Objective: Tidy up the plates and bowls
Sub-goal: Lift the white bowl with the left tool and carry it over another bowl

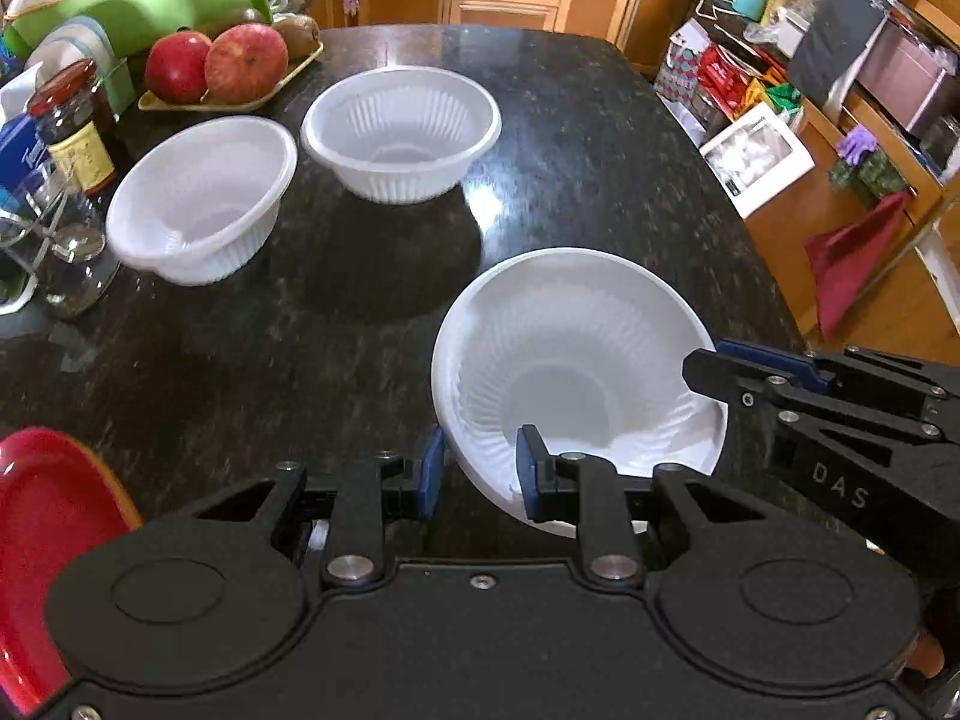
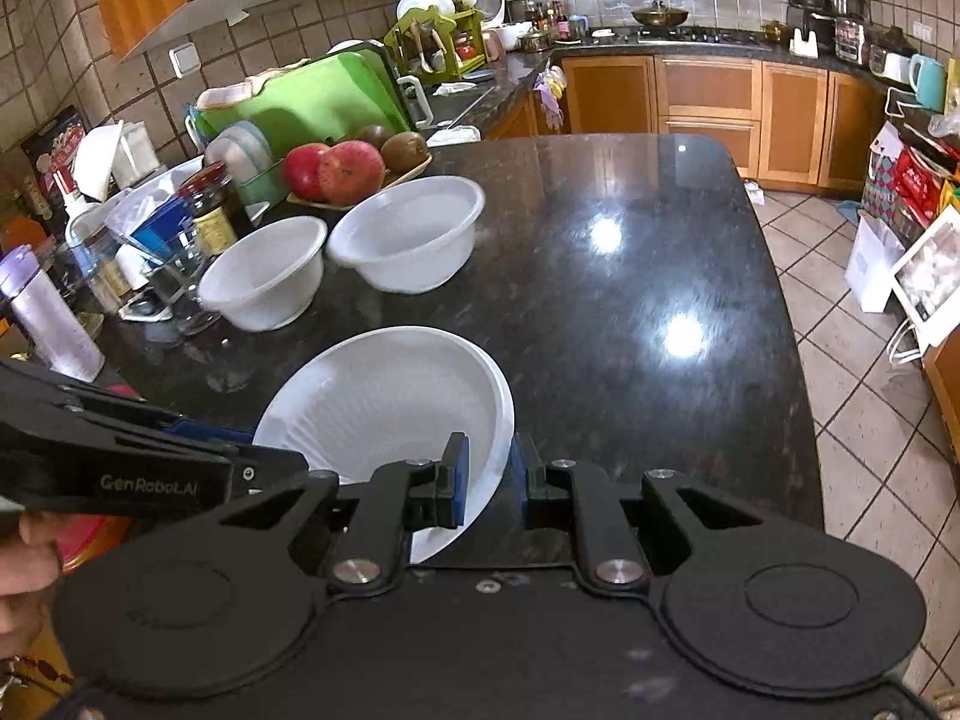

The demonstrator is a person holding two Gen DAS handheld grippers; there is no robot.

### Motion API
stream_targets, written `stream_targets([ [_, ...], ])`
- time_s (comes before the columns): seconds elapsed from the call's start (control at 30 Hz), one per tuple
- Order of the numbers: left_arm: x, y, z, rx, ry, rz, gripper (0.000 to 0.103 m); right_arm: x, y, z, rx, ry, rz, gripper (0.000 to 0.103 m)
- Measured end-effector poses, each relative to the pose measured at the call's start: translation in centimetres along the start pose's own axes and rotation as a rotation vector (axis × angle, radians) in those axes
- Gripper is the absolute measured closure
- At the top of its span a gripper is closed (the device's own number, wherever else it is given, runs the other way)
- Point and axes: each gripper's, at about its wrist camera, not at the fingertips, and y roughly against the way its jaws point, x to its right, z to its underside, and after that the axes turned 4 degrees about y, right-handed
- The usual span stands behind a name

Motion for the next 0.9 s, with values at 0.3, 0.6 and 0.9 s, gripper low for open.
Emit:
stream_targets([
  [0.3,-1.3,1.5,2.2,-0.021,-0.031,0.040,0.069,-2.3,1.8,1.8,0.009,-0.027,0.022,0.086],
  [0.6,-2.3,2.6,3.3,0.020,-0.062,0.042,0.069,-3.3,1.7,2.6,-0.005,-0.048,0.029,0.086],
  [0.9,-2.7,3.4,3.7,0.069,-0.090,0.028,0.065,-3.6,1.6,2.6,0.005,-0.051,0.029,0.071],
])
